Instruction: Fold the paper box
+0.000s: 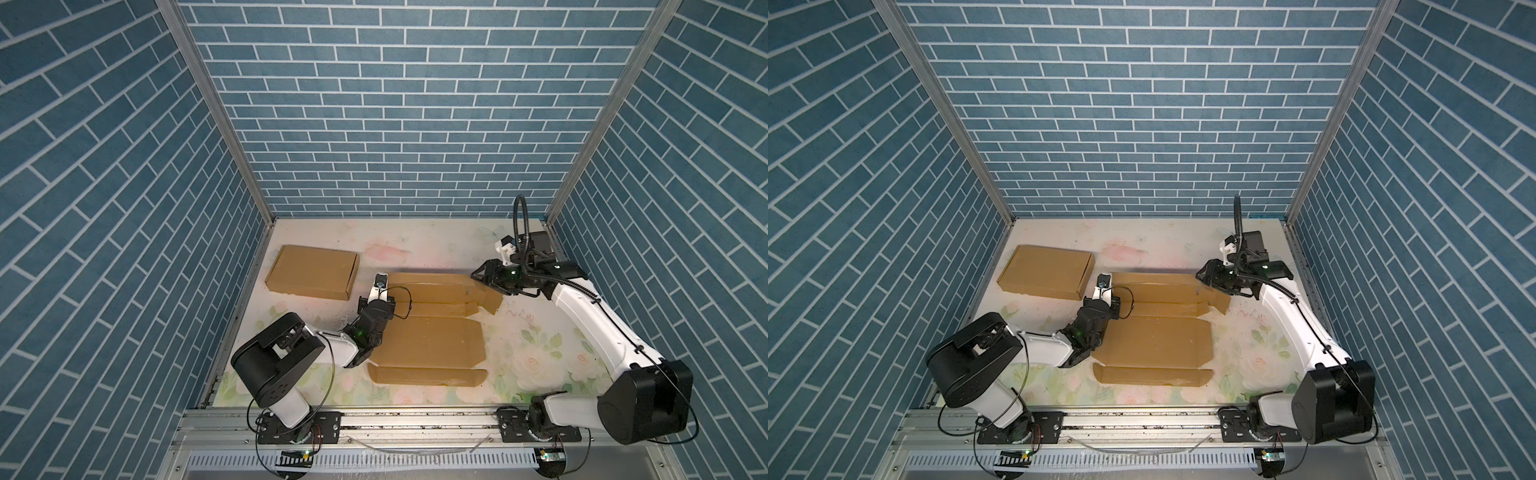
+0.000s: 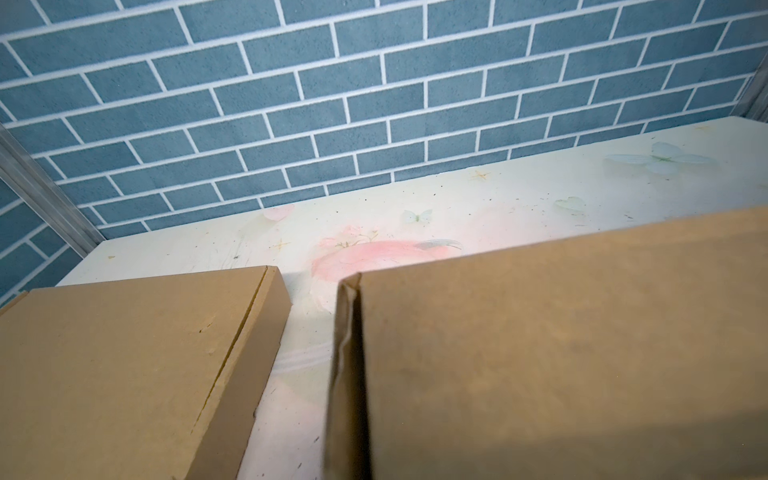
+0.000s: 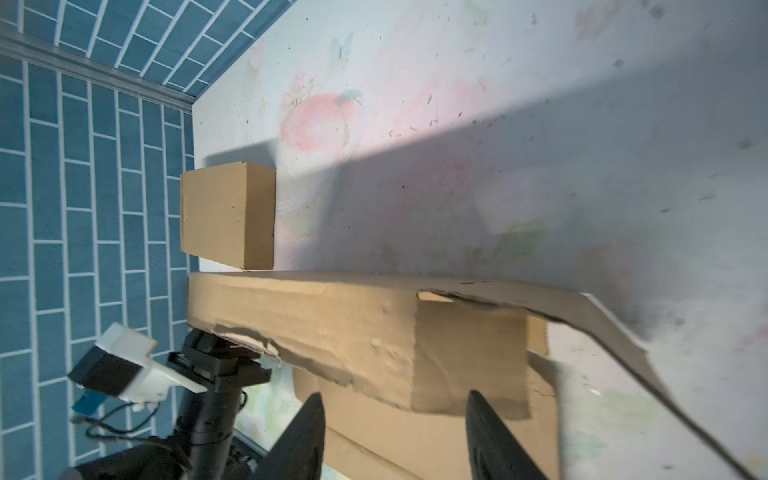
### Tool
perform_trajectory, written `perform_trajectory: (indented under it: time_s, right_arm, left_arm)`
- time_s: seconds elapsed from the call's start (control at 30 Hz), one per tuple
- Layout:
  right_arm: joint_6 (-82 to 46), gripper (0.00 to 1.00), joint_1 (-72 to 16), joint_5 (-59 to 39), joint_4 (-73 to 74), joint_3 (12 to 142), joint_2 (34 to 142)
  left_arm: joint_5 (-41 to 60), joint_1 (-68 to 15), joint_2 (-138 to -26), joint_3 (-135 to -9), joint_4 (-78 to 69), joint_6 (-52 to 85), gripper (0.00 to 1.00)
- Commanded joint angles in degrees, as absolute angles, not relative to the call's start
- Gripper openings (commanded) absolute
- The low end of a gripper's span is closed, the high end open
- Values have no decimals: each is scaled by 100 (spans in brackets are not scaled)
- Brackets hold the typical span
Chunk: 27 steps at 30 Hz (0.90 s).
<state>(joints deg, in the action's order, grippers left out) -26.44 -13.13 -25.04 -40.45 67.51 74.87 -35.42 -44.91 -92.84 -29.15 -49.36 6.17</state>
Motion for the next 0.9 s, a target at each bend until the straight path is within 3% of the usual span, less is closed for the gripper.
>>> perform_trajectory:
  time_s: [0.0, 0.17, 0.33, 0.53, 0.63, 0.87]
  right_arm:
    - [-582, 58, -1210, -1467, -5155, 7183, 7147]
    - [946, 61, -1188, -88, -4402, 6386, 6900]
    - [1689, 62, -1146, -324, -3700, 6189, 7416]
    - [2036, 58, -1117, -1360, -3435, 6245, 8107]
    - [2202, 51, -1109, -1702, -3494, 6258, 8367]
    - [2031, 11, -1100, -1848, -3145, 6060, 8174]
  left_arm:
    - [-3629, -4380, -9124, -3214, -3544, 906, 0]
    - [-3456, -4215, -9088, -3345, -3124, 1050, 0]
    - [-3304, -4184, -9244, -3390, -3204, 932, 0]
    - [-3230, -4142, -9338, -3420, -3168, 931, 0]
    - [-3135, -4088, -9369, -3483, -3070, 1005, 0]
    - [-3033, -4021, -9316, -3632, -2789, 1190, 0]
